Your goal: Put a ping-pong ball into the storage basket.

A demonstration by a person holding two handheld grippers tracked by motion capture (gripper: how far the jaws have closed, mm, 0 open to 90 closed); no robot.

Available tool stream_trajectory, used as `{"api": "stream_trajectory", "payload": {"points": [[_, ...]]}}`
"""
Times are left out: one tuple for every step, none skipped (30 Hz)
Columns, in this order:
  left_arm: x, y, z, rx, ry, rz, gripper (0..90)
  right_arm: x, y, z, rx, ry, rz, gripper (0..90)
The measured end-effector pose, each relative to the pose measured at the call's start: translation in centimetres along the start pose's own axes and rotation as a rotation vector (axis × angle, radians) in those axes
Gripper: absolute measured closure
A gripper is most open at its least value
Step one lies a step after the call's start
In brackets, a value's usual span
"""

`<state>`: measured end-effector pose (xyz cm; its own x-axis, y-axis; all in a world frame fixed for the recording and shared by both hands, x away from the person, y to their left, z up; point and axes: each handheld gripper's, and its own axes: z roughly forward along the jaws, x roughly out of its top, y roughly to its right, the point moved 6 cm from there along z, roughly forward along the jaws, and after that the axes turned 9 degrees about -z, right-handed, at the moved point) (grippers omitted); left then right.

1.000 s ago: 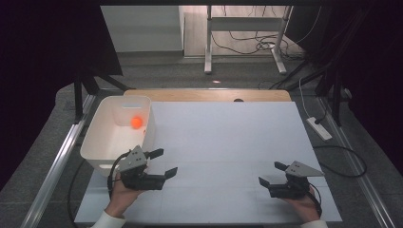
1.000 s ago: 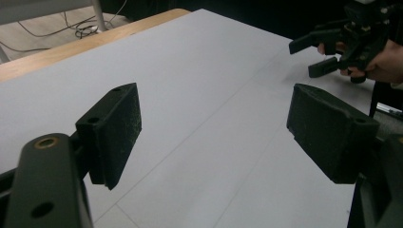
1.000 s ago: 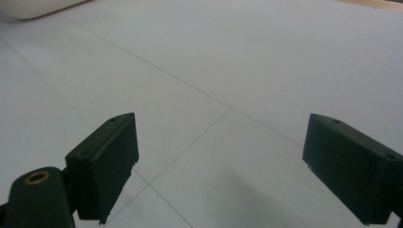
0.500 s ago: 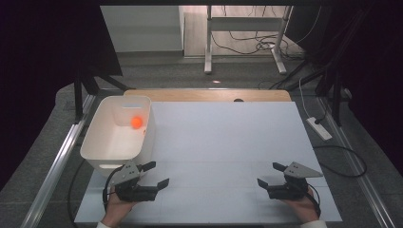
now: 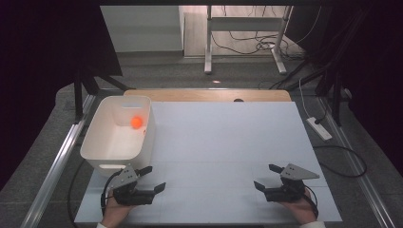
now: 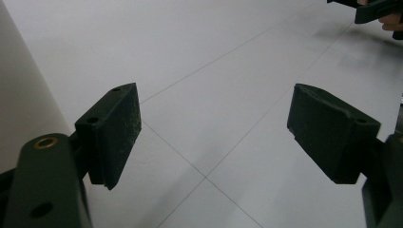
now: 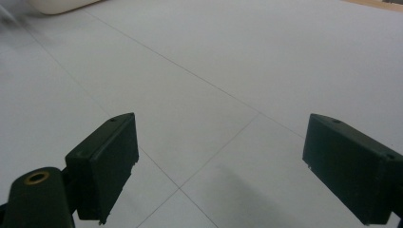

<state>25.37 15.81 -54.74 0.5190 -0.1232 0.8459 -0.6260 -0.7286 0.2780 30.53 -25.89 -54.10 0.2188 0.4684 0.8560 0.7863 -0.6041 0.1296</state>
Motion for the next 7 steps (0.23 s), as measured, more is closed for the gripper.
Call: {"api": "stream_trajectory", "payload": {"points": [[0.01,0.00,0.03,-0.002,-0.001,-0.003,19.5,-0.04,0.02,-0.03,-0.001,-0.001,0.000,11.1],[0.04,-0.03,0.11,-0.001,0.001,-0.003,19.5,-0.06,0.03,-0.05,0.000,-0.003,0.000,11.1],[0.06,-0.03,0.13,0.000,0.001,-0.002,19.5,-0.09,0.06,-0.06,-0.001,-0.004,-0.001,11.2],[0.07,-0.02,0.18,-0.001,0.000,-0.001,19.5,-0.11,0.07,-0.06,-0.001,-0.004,-0.001,11.1],[0.08,0.01,0.22,-0.004,-0.002,0.002,19.5,-0.13,0.08,-0.05,-0.001,-0.007,-0.002,11.2],[0.10,0.04,0.22,-0.004,-0.001,0.005,19.4,-0.14,0.07,-0.01,-0.001,-0.006,-0.001,11.2],[0.11,0.06,0.22,-0.005,-0.001,0.004,19.4,-0.15,0.05,0.02,0.000,-0.007,-0.001,11.2]]}}
